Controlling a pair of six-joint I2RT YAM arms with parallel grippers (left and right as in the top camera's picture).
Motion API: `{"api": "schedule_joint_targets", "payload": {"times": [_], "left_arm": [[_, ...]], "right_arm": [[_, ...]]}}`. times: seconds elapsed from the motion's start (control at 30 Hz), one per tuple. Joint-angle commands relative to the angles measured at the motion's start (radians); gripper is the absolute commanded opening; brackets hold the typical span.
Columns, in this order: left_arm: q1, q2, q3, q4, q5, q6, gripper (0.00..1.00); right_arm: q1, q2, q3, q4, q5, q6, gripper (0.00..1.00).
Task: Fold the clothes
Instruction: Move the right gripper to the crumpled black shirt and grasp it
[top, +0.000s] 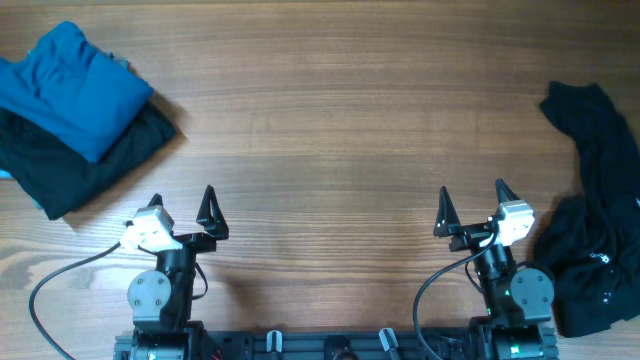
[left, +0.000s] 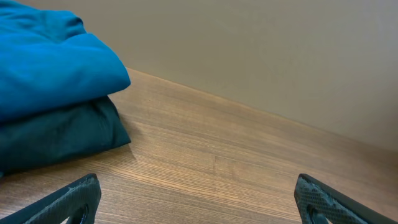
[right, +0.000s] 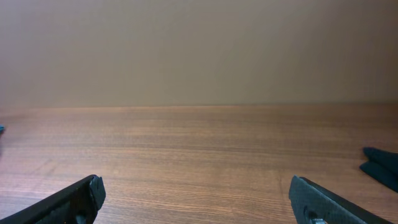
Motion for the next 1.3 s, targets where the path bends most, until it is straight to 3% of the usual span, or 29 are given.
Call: {"api": "schedule_joint_targets", "payload": {"times": [0.0, 1.0, 1.17, 1.27], "left_arm": [[-0.007, -0.007, -0.005, 0.0, 0.016, 0.021, 1.0], [-0.007, -0.007, -0.005, 0.044, 0.015, 0.021, 1.0], [-0.007, -0.007, -0.004, 0.058, 0.02, 0.009, 1.0], [-0.007, -0.007, 0.012, 0.038, 0.024, -0.002, 1.0]], "right_arm": [[0.004, -0.006, -0.001, 0.004, 0.007, 0.01, 1.0], [0.004, -0.006, -0.001, 0.005, 0.011, 0.001, 1.0], [0.004, -0.006, 0.0, 0.005, 0.014, 0.072, 1.0], [0.004, -0.005, 0.047, -0.07, 0.036, 0.071, 1.0]]}}
